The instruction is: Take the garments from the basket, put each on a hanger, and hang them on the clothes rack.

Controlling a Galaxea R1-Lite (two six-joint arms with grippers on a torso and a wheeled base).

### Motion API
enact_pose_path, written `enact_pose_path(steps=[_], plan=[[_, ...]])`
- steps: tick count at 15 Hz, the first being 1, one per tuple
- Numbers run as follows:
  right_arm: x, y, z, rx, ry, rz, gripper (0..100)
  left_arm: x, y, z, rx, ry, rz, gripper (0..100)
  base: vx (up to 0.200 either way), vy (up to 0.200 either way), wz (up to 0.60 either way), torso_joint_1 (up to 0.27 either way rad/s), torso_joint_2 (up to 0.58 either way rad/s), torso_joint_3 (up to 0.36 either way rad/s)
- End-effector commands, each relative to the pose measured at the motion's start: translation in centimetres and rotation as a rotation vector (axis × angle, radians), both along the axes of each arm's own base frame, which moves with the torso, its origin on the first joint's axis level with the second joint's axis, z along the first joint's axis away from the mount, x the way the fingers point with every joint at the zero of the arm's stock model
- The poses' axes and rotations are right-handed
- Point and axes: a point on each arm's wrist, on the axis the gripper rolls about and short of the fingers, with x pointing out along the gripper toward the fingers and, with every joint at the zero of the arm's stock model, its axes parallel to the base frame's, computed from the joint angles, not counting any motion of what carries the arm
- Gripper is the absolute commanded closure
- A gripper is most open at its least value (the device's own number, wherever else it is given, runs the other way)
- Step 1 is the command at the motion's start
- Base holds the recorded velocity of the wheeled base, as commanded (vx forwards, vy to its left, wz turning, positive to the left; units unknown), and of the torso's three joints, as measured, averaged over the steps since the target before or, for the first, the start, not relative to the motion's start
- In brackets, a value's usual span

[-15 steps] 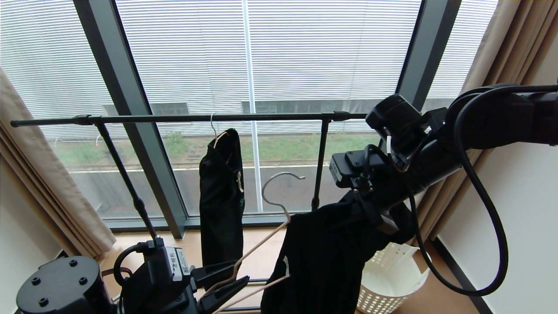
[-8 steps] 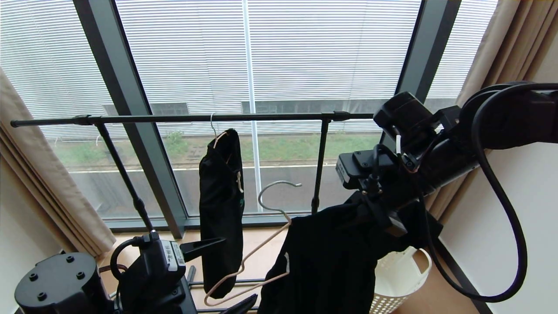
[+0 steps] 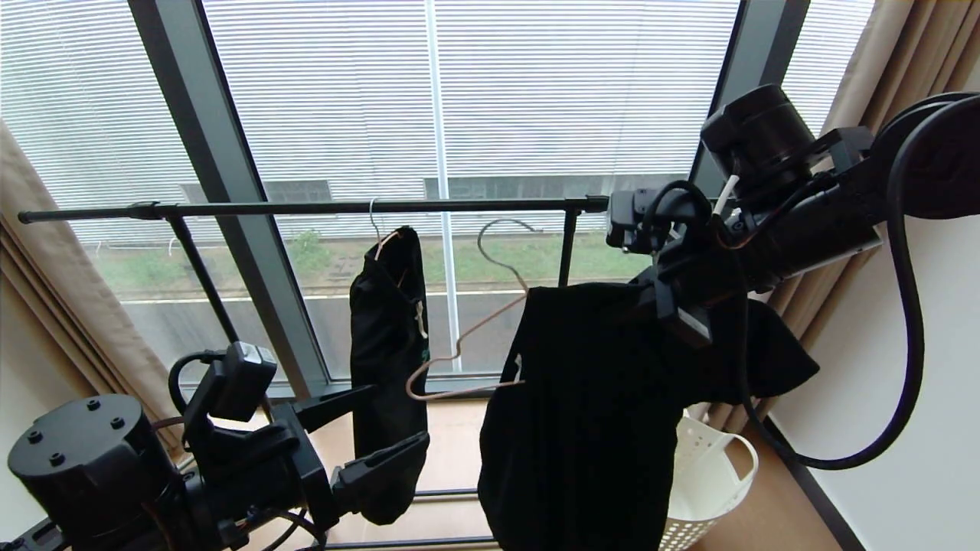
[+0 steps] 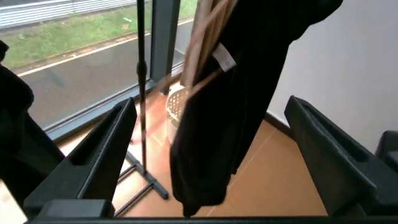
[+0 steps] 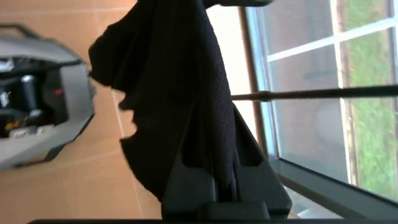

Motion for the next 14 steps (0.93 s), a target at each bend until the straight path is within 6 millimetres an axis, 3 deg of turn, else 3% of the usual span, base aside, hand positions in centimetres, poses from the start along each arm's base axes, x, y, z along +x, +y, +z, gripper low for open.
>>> enact_pose_path(steps=[1,6,10,14], plan=[[0.2,0.1,0.7,0.065,0.002,-0.062,100,1.2,0.8,-0.7,-0.018,0.061,0.018,0,0.0,0.0,0.0,0.0,0.0,0.0],[0.1,0.3,1.3,0.109,-0.016,-0.078,100,2.7,-0.4,-3.4,0.0,0.182,0.014,0,0.0,0.0,0.0,0.0,0.0,0.0],[-0.8,1.0,1.1,0.136,0.026,-0.04,100,3.8,-3.7,-2.5,-0.042,0.128,0.139,0,0.0,0.0,0.0,0.0,0.0,0.0],[-1.7,0.6,1.1,0.134,0.034,-0.031,100,3.6,-5.1,-2.5,-0.039,0.135,0.165,0,0.0,0.0,0.0,0.0,0.0,0.0]])
